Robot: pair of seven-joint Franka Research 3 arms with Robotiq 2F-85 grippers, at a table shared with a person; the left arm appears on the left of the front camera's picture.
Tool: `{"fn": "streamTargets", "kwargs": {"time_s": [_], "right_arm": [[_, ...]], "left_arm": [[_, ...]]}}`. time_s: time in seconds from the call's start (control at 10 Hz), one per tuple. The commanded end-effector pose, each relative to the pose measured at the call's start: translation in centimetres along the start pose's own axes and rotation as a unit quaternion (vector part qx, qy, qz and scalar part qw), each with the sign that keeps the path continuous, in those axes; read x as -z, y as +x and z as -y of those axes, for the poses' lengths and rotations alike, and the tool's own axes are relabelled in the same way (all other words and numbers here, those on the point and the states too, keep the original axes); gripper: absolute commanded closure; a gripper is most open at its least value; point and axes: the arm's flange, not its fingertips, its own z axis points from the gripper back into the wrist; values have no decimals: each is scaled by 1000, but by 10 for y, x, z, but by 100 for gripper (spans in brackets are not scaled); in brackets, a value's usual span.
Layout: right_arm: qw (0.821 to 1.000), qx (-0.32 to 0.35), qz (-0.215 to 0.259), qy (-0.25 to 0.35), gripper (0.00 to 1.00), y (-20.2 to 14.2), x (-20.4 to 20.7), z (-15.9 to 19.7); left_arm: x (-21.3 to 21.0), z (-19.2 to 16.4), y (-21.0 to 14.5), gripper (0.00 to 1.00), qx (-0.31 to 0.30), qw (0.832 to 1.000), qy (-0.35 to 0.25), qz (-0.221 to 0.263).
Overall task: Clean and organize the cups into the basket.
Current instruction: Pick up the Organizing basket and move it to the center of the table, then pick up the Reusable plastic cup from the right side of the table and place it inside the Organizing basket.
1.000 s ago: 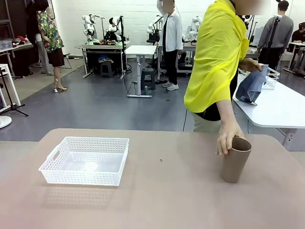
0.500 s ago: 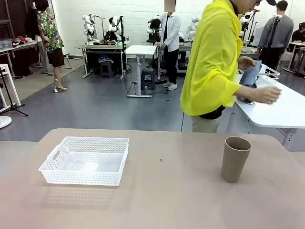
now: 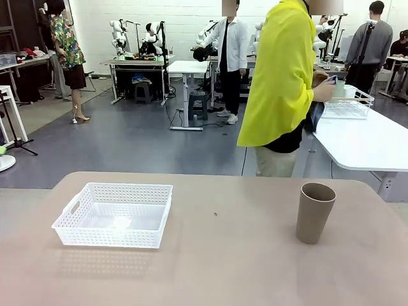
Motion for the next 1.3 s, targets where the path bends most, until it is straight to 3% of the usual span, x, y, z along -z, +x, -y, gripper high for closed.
{"fn": "streamTargets", "kwargs": {"time_s": [0.0, 0.1, 0.2, 0.4, 0.5, 0.6, 0.7, 1.0, 1.1, 1.2], "right_arm": [[986, -153, 10, -58, 0, 9, 39, 23], [966, -232, 31, -110, 0, 9, 67, 31], [952, -259, 79, -144, 0, 8, 80, 34], [929, -322, 91, -159, 0, -2, 112, 43], [924, -338, 93, -155, 0, -7, 120, 42], [948, -282, 77, -130, 0, -14, 114, 37], [932, -317, 72, -162, 0, -1, 103, 45], [933, -316, 76, -157, 0, -8, 108, 44], [893, -440, 38, -92, 0, -12, 123, 43], [855, -516, -8, -44, 0, -14, 141, 48]], "left_arm": [[25, 32, 4, 0, 21, 992, 108, -65], [41, 43, 10, 0, 31, 984, 161, -75], [59, 49, 14, 0, 25, 975, 201, -96], [90, 53, 23, 0, 8, 966, 237, -104], [100, 55, 25, 0, 3, 963, 251, -94], [92, 57, 19, 0, 14, 971, 221, -85], [94, 56, 23, 0, 17, 967, 236, -100], [98, 55, 24, 0, 15, 968, 230, -98], [117, 57, 23, 0, 11, 965, 234, -115], [132, 63, 25, 0, 14, 958, 259, -122]]}}
